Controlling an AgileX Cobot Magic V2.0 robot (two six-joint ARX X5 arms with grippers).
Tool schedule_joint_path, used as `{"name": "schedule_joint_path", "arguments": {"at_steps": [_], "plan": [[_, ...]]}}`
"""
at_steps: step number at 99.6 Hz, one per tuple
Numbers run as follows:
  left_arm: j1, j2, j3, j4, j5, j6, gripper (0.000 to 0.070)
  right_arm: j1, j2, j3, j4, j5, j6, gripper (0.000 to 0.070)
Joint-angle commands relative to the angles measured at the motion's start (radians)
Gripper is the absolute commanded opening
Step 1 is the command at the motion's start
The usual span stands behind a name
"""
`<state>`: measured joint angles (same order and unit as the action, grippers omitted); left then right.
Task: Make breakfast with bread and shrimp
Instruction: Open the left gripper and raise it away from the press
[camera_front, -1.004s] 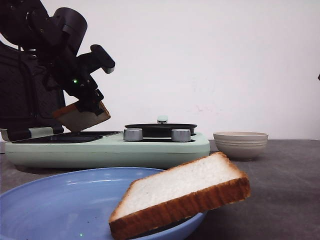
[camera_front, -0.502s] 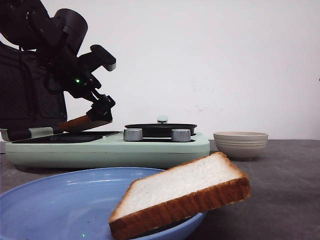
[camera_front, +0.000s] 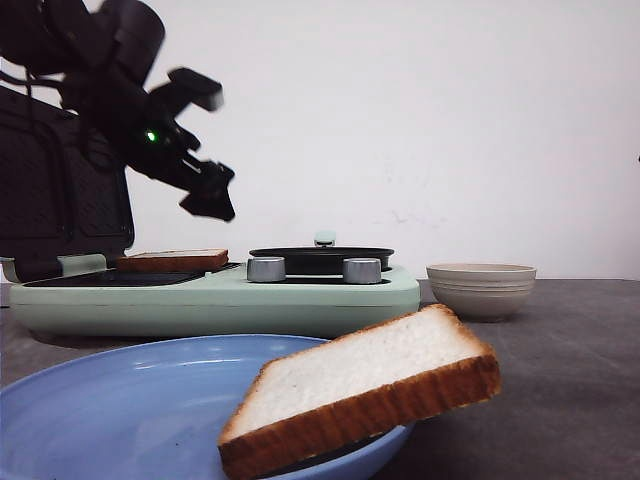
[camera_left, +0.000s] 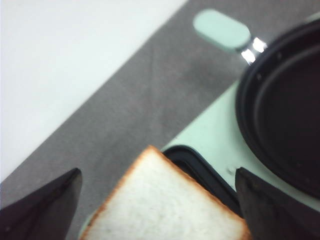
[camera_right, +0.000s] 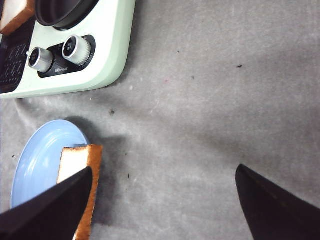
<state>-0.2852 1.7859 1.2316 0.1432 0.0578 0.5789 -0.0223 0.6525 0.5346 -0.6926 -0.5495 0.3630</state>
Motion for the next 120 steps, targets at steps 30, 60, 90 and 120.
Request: {"name": "schedule_joint_path", "arguments": {"at_steps": [30, 60, 90, 120], "plan": [[0.017, -0.128, 0.023, -0.064, 0.005, -0.193, 0.0556, 0.001, 0.006, 0.015, 0.008, -0.001, -0.014, 0.0577], [0.017, -0.341, 0.023, -0.245, 0.002, -0.338, 0.0554, 0.001, 0.006, 0.015, 0.008, -0.03, -0.014, 0.0577], [0.017, -0.486, 0.023, -0.465, 0.005, -0.402, 0.0551, 0.003, 0.006, 0.015, -0.002, -0.082, -0.001, 0.0577], [0.082, -0.6, 0.019, -0.645, 0.241, -0.496, 0.0551, 0.129, 0.047, -0.005, 0.009, -0.109, 0.051, 0.0577]]}}
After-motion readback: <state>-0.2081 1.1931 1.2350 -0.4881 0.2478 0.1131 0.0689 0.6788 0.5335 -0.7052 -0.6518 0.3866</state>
